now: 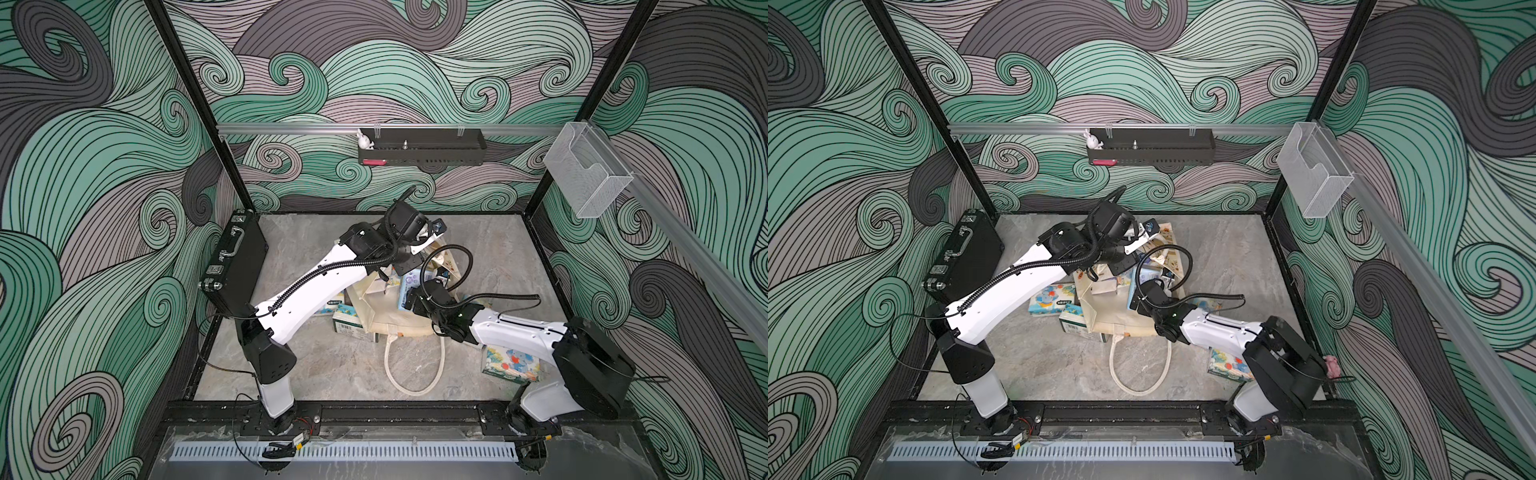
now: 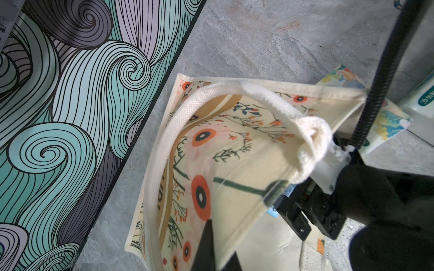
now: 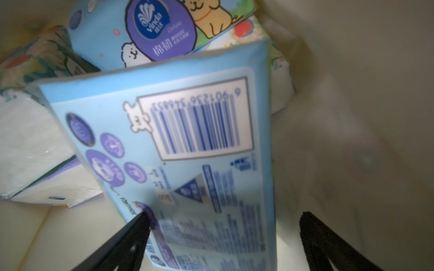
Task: Put tissues into the canvas bag
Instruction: Adjust the pack of facial tissues in the canvas bag.
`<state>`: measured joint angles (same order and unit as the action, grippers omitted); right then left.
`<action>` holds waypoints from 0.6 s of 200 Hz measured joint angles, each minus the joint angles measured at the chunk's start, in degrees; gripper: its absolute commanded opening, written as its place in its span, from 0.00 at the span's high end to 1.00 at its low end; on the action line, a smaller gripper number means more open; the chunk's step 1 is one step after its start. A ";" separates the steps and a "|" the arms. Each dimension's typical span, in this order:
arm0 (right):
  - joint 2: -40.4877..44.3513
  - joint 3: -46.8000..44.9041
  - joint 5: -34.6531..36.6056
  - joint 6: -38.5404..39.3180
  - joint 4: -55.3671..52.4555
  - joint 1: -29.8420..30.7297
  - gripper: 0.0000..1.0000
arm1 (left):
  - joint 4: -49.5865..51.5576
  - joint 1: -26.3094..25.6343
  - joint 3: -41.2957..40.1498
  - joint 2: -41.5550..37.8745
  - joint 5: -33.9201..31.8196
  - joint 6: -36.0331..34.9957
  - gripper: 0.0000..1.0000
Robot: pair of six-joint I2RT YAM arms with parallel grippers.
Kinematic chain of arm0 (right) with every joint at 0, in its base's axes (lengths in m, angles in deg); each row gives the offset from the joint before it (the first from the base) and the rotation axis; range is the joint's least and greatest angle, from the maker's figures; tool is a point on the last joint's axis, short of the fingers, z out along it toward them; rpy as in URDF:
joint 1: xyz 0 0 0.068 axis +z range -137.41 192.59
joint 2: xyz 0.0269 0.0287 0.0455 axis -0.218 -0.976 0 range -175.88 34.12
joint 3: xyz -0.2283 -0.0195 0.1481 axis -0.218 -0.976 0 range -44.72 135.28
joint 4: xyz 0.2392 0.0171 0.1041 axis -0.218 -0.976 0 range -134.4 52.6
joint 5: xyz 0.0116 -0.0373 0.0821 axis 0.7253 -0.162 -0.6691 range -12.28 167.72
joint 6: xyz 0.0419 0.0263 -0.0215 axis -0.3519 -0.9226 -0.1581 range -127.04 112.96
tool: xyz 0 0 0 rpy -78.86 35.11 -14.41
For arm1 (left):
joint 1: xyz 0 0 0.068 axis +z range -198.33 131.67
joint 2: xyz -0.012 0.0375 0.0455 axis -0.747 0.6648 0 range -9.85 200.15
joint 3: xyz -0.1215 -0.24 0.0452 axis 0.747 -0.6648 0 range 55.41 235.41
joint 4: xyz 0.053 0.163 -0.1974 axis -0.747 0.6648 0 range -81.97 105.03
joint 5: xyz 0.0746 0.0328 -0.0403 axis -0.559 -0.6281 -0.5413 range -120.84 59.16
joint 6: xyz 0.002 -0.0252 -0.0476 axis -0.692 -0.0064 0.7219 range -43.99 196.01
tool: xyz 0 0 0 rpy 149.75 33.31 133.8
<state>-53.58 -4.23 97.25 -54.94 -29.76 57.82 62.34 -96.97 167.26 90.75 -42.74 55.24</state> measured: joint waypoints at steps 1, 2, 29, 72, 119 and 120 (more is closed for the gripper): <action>-0.33 -0.33 -0.39 0.44 0.96 -0.15 0.01 | 0.00 0.00 -0.07 0.00 0.07 0.02 1.00; -0.50 -0.50 -0.55 0.61 1.38 -0.26 0.01 | 0.02 0.00 -0.09 -0.02 0.11 0.02 1.00; -6.45 -3.04 -8.28 5.33 14.49 -3.65 0.02 | -0.13 0.11 -1.62 -0.44 1.66 0.52 1.00; -10.36 -2.14 -15.96 11.47 23.37 -6.32 0.19 | -0.13 0.74 -3.04 -0.55 2.08 1.09 1.00; -5.27 -3.58 -20.72 14.53 24.46 -6.32 0.45 | -0.02 0.79 -3.19 -0.76 1.46 1.05 1.00; -4.92 -3.65 -20.90 14.73 24.41 -6.32 0.45 | -0.02 0.79 -3.19 -0.76 1.46 1.05 1.00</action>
<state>-58.50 -7.88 76.35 -40.21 -5.34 51.50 62.31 -96.19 164.07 89.98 -41.28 56.28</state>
